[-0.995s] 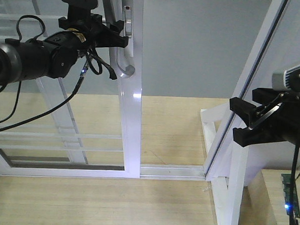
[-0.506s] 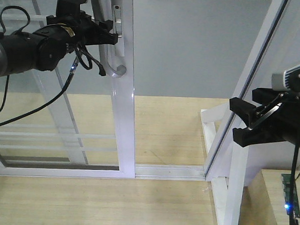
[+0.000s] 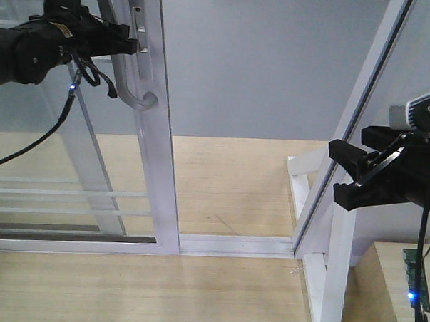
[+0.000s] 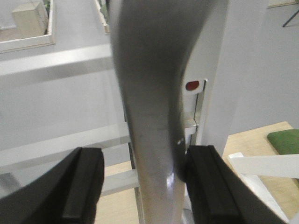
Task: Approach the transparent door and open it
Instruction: 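Slide the door farther open with the left gripper on the handle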
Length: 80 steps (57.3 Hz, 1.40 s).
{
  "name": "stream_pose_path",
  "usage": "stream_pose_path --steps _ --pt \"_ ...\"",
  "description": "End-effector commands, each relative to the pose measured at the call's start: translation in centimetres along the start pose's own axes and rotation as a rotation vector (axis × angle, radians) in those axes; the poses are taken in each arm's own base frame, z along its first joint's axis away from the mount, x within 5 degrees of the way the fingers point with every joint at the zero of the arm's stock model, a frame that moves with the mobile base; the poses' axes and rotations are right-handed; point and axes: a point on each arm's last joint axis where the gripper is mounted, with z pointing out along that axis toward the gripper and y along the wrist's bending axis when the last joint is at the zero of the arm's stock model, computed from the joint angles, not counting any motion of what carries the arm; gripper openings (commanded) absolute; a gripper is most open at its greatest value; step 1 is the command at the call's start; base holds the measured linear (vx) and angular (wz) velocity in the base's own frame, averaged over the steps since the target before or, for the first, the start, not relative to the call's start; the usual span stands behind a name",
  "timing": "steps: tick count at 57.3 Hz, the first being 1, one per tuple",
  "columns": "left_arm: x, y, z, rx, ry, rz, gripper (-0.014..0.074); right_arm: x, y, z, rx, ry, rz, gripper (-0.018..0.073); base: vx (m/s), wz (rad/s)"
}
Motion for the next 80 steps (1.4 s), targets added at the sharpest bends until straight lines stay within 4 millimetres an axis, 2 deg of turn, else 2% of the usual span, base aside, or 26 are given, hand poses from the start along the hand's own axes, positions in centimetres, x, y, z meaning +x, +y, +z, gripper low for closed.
stream_pose_path --steps 1,8,27,34,48,71,80 --pt "-5.5 2.3 -3.4 -0.062 -0.257 -0.033 0.0478 -1.7 -0.3 -0.6 0.03 -0.107 -0.016 0.0381 0.0 0.0" --pt "-5.9 3.2 -4.2 -0.081 -0.248 -0.032 0.0478 -1.7 -0.3 -0.6 0.03 -0.107 -0.016 0.0381 0.0 0.0" --pt "-6.4 3.5 -5.6 -0.089 -0.203 -0.015 0.0478 -1.7 -0.3 -0.6 0.03 -0.107 -0.016 0.0381 0.0 0.0" --pt "-6.6 3.9 -7.0 -0.099 -0.169 -0.013 0.0478 -1.7 -0.3 -0.6 0.03 -0.107 -0.016 0.0381 0.0 0.0" --pt "-6.2 3.3 -13.1 -0.102 -0.228 -0.017 0.0478 -1.7 -0.3 -0.6 0.028 -0.105 -0.009 0.0381 0.0 0.0" --pt "-3.2 1.8 -27.4 -0.11 -0.379 -0.013 0.0478 -1.7 -0.3 -0.6 0.027 -0.104 -0.009 0.038 0.0 0.0" --pt "-3.0 1.5 -30.8 -0.112 -0.431 -0.01 0.0478 -1.7 -0.3 -0.6 0.027 -0.104 -0.009 0.0379 0.0 0.0"
